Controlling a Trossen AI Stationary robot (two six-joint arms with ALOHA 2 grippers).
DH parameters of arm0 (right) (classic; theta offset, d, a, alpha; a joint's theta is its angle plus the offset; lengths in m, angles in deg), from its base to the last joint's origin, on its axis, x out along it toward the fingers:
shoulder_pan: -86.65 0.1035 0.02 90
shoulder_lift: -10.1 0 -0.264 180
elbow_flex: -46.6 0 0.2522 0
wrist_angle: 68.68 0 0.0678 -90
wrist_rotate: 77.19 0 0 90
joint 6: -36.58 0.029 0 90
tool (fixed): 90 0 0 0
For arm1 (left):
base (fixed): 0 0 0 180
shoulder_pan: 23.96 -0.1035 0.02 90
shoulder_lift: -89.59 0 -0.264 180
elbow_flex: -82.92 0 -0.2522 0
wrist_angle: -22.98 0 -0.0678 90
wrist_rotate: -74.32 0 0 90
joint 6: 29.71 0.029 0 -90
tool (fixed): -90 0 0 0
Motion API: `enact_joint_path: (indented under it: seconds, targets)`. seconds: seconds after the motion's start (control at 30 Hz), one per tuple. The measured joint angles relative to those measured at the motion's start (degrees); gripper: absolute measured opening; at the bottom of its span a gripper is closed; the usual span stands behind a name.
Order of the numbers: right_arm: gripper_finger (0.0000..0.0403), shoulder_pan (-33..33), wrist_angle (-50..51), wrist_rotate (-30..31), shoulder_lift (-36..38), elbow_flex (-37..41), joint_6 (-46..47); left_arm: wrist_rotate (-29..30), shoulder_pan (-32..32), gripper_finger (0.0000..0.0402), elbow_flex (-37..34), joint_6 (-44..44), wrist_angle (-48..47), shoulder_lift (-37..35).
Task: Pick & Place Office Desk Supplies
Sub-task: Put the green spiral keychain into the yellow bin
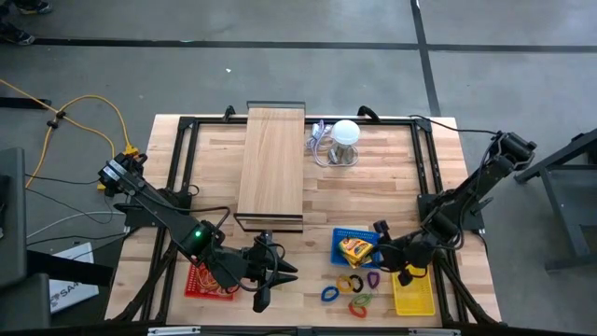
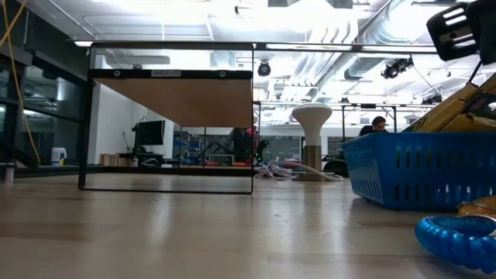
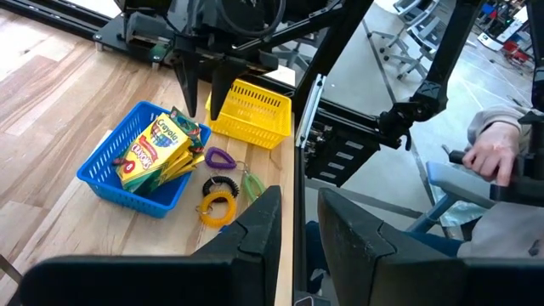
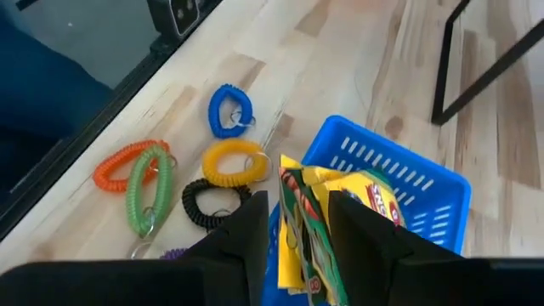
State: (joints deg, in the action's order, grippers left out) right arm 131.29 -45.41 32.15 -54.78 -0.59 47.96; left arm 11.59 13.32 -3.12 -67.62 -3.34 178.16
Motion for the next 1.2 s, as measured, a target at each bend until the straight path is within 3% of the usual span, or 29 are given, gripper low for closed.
enact_joint_path:
  seconds: [0.43, 0.53, 0.77, 1.2]
  targets:
    - [0.0113, -0.02, -9.68, 2.51, 0.5, -0.02, -14.01, 0.0, 0.0, 0.0077, 0.01, 0.0, 0.0, 0.01]
    - [0.0113, -0.02, -12.01, 5.46, 0.81, -0.02, -18.74, 0.0, 0.0, 0.0077, 0.01, 0.0, 0.0, 0.02]
    - [0.0113, -1.17, -13.08, 14.2, 4.94, -0.02, -16.37, 0.0, 0.0, 0.0077, 0.01, 0.0, 0.0, 0.02]
    - [0.0113, -1.29, -16.5, 13.11, 5.64, -0.02, -20.25, 0.0, 0.0, 0.0077, 0.0, 0.0, 0.0, 0.02]
